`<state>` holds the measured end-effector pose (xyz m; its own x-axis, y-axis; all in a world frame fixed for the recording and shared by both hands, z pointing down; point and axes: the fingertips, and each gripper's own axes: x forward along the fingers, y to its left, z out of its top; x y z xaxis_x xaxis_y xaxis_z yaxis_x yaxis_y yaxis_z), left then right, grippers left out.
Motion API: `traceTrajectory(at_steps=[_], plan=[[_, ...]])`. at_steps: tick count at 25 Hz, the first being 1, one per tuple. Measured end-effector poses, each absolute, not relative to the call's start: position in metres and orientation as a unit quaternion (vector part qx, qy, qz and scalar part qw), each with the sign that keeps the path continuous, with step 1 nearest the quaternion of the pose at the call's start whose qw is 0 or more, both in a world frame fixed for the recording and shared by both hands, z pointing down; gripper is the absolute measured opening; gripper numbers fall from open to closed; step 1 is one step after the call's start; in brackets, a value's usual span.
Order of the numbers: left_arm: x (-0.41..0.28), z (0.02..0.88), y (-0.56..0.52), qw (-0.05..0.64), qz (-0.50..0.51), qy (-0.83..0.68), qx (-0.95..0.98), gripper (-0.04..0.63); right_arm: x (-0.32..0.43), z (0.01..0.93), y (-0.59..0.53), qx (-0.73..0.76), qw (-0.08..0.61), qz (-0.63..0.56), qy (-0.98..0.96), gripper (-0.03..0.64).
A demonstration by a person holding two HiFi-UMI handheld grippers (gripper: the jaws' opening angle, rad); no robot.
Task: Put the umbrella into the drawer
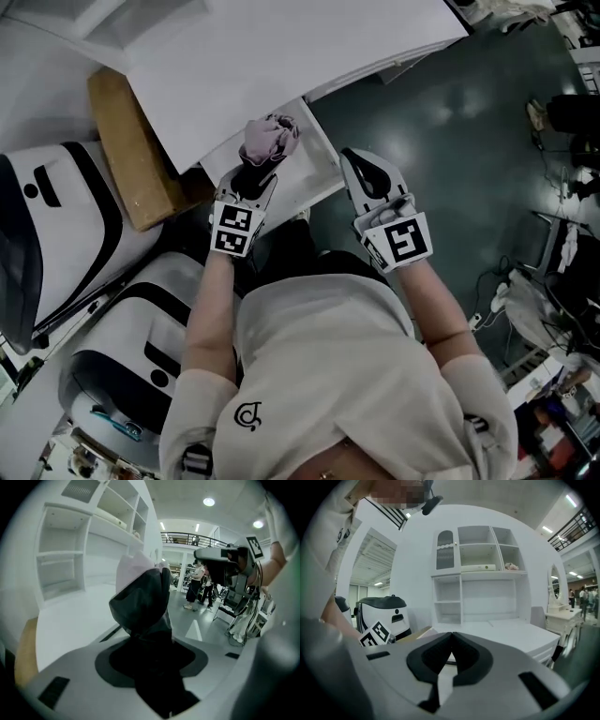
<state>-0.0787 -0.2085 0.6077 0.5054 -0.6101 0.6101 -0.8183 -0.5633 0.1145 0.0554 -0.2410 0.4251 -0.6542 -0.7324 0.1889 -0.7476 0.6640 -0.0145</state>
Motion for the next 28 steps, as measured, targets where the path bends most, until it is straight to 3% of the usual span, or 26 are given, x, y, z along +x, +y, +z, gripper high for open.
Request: traceTrajectory(at_steps=[19,28], plan=[[-0.048,0.808,-0.217,0.369,0.398,-0.302,0.783,0.216,0.09,0.498,-0.266,0.475,0.157,0.101,-0.86,0.007],[-0.049,0.841,-0.215,0.374,0.42,-0.295,0.772,0.219,0.083,0.515,-0.272,0.472,0.157,0.132,-0.857,0.007]])
